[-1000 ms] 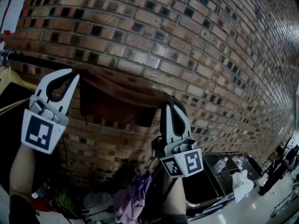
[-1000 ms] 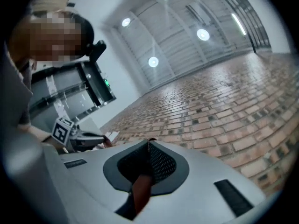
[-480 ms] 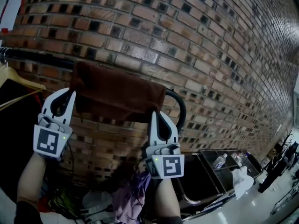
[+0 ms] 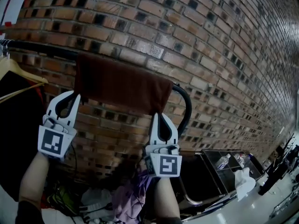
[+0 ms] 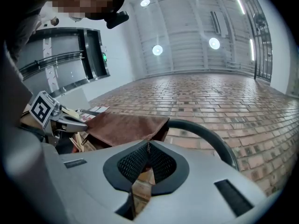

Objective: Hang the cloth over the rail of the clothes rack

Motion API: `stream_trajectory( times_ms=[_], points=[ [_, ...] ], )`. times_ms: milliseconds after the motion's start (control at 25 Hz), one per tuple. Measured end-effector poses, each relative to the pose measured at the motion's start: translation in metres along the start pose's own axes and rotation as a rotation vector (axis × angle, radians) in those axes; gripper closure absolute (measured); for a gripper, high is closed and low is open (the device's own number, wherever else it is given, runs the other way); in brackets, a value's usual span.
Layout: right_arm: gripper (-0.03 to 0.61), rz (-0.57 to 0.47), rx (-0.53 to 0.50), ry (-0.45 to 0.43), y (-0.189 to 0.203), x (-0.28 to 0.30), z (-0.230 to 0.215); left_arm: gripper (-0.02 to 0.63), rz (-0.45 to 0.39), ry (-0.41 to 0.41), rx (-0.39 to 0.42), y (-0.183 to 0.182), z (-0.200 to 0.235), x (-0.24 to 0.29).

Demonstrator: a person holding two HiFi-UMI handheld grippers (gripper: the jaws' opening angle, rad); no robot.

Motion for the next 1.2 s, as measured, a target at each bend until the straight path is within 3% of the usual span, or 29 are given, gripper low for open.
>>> stream_trajectory(
  times_ms=[280, 320, 360, 440, 560, 720, 1000, 1080, 1200],
  points=[
    [0.548, 0.029, -0.005, -0.001, 0.005, -0.004, 0.003, 0.569, 0.015, -0.013, -0.008, 0.009, -0.002, -0.003],
    [0.548, 0.03, -0.001, 0.003, 0.006, -0.005, 0.003, 0.546, 0.013, -0.016, -0.017, 0.01, -0.002, -0.004],
    [0.543, 0.031, 0.002, 0.003, 0.006, -0.006, 0.003, 0.47, 0.012, -0.017, -0.023, 0.01, -0.002, -0.005],
    [0.531, 0.039, 0.006, -0.002, 0.007, -0.007, 0.004, 0.38, 0.012, -0.017, -0.019, 0.011, -0.002, -0.007],
    [0.472, 0.053, 0.006, 0.0, 0.01, -0.011, 0.006, 0.35, 0.028, -0.015, 0.007, 0.013, -0.003, -0.013],
    [0.423, 0.098, 0.019, 0.023, 0.019, -0.025, 0.013, 0.35, 0.069, -0.021, -0.015, 0.02, -0.009, -0.028],
    [0.425, 0.069, 0.071, 0.083, 0.027, -0.063, 0.03, 0.353, 0.169, -0.03, -0.066, 0.039, -0.037, -0.066],
    [0.473, 0.109, 0.091, 0.074, 0.026, -0.072, 0.04, 0.384, 0.195, -0.026, -0.078, 0.048, -0.046, -0.073],
    [0.503, 0.121, 0.097, 0.066, 0.026, -0.087, 0.057, 0.485, 0.202, -0.024, -0.1, 0.056, -0.059, -0.088]
  ],
)
Point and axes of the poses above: the fingertips, and each gripper's own axes: x forward along the fingers, z to its left, y out of its underside, the point moved 10 cm from there along -x, backward along the fingers, and after that the axes turned 8 degrees about -z, right-handed, at the moved point
